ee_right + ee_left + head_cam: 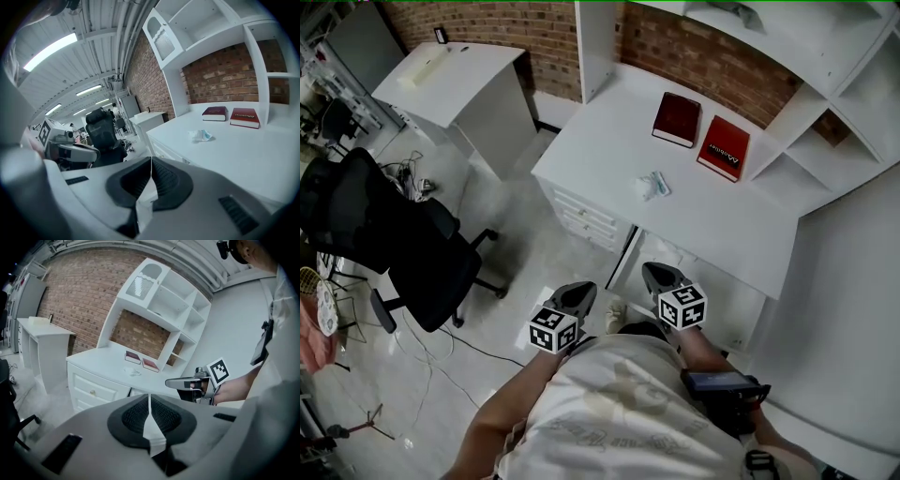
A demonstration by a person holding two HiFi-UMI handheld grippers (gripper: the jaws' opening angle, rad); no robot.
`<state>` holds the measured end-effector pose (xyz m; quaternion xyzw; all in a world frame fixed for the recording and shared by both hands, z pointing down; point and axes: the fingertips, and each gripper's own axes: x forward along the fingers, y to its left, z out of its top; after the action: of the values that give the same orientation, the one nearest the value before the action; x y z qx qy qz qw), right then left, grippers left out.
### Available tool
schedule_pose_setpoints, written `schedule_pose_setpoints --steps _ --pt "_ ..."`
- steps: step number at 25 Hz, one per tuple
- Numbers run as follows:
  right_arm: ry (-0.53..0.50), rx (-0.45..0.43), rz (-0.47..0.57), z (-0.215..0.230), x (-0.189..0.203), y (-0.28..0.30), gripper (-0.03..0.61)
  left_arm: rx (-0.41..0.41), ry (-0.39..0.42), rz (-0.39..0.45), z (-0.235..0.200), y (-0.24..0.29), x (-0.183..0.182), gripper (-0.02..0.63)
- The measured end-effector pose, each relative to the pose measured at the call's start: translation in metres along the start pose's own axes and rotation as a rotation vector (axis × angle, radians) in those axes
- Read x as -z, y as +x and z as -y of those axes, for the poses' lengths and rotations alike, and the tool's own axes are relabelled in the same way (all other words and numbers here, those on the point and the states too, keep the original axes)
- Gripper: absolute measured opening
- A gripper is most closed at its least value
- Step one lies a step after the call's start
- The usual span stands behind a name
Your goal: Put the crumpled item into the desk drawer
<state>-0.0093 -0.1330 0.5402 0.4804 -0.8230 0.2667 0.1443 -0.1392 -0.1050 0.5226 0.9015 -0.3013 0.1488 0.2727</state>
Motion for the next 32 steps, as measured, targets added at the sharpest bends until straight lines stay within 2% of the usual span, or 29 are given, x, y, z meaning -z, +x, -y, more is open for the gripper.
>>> schedule_pose_setpoints --steps 10,17,20,32 --pt "-0.022 0.04 -0.037 0.046 -0.025 0.038 0.025 -0.025 -0.033 -0.03 -0.022 0.017 -0.007 0.034" --pt "-0.059 0.038 -0.063 0.063 -0.035 0.067 0.03 -0.039 -0.045 -0.045 -0.03 0.023 -0.01 0.034" --pt "-0.046 0.052 -0.067 0.075 -0.037 0.078 0.087 -0.042 -0.046 -0.054 -0.032 0.026 -0.008 0.034" --pt "-0.019 0.122 -0.08 0.121 -0.057 0.119 0.152 -0.083 -0.095 -0.065 -0.051 0.025 -0.004 0.034"
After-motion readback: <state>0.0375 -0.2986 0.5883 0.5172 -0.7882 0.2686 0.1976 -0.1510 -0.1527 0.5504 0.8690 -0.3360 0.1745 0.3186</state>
